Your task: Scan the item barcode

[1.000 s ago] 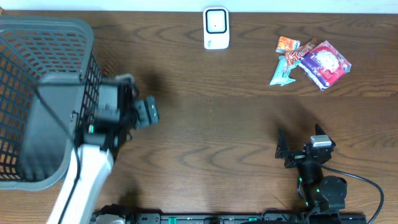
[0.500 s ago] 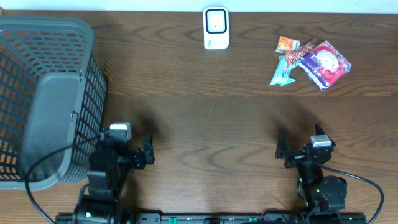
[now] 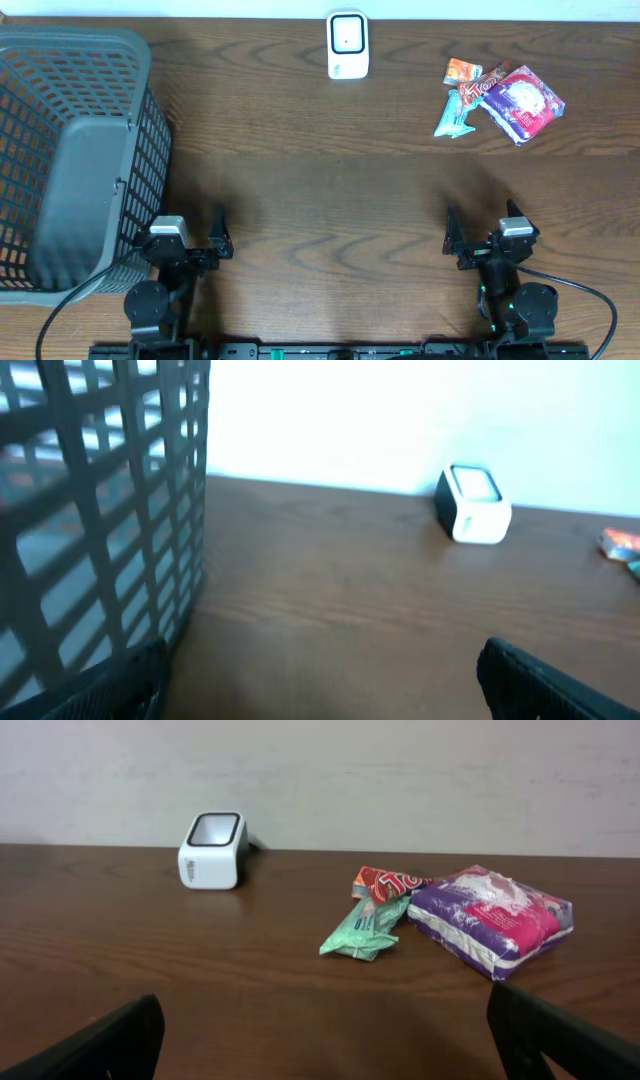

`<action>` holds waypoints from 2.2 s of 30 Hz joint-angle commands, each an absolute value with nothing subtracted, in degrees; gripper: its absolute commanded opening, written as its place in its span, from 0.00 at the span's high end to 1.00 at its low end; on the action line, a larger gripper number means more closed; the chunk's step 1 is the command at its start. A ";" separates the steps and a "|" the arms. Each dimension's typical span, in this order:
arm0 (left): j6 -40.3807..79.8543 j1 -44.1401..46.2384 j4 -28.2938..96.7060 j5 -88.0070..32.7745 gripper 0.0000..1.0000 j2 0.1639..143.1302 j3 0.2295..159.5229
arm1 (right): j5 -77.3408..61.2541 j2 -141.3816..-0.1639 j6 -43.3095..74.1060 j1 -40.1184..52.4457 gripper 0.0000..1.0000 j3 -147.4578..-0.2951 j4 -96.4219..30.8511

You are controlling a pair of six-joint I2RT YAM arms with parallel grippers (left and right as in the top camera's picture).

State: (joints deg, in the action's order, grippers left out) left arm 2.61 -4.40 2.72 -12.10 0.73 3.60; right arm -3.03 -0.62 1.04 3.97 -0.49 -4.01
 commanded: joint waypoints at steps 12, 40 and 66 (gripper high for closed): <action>2.35 -0.80 2.79 -15.86 0.03 0.10 0.23 | -2.94 -0.32 1.63 3.68 0.01 -0.30 -4.10; 2.35 2.35 2.72 -15.44 0.02 0.10 0.23 | -2.94 -0.32 1.63 3.68 0.01 -0.30 -4.10; -3.38 2.33 4.14 0.60 0.02 0.10 0.23 | -2.94 -0.32 1.63 3.68 0.01 -0.30 -4.10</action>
